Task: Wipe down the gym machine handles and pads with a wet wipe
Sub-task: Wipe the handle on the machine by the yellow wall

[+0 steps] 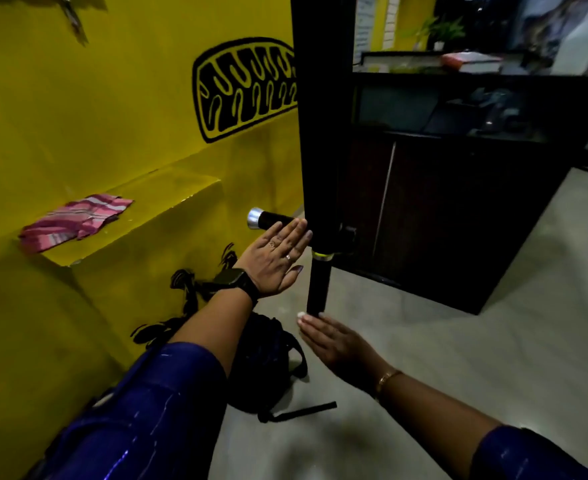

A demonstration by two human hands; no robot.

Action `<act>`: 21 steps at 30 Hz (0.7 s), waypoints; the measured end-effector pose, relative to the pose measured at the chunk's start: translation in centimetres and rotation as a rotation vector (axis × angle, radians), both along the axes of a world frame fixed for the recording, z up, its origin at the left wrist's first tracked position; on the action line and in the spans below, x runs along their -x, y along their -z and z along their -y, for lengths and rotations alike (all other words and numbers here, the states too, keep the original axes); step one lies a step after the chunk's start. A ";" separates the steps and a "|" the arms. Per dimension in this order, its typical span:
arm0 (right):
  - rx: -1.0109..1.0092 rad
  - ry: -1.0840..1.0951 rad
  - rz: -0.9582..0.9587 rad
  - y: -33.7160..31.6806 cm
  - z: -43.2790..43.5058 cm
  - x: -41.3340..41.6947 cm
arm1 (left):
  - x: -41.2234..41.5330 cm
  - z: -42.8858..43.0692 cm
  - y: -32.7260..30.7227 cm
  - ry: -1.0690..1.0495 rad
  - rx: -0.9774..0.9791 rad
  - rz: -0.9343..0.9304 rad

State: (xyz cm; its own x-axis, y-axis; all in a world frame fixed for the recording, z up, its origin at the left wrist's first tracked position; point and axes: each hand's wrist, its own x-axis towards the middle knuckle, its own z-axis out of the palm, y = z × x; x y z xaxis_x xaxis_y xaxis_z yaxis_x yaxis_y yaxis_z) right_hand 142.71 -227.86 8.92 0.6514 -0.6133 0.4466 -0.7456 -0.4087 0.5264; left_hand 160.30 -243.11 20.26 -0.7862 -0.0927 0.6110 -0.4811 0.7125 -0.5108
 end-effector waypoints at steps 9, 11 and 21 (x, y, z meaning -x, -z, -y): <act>0.023 0.169 0.218 -4.9 0.6 -2.3 | -1.0 0.6 0.7 -0.042 -0.043 -0.081; -0.006 0.195 0.183 -4.8 1.0 -2.2 | -0.9 0.6 0.7 -0.081 -0.049 -0.083; -0.111 0.082 0.028 -1.8 0.0 -2.7 | -0.6 1.1 0.6 -0.028 -0.061 -0.087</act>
State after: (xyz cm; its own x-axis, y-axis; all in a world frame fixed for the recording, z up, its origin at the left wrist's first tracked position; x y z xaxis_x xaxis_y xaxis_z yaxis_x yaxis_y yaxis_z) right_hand 145.37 -227.86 10.75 0.5855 -0.7105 0.3903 -0.7925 -0.4006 0.4598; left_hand 160.88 -244.16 19.64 -0.7273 -0.1532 0.6690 -0.5417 0.7267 -0.4225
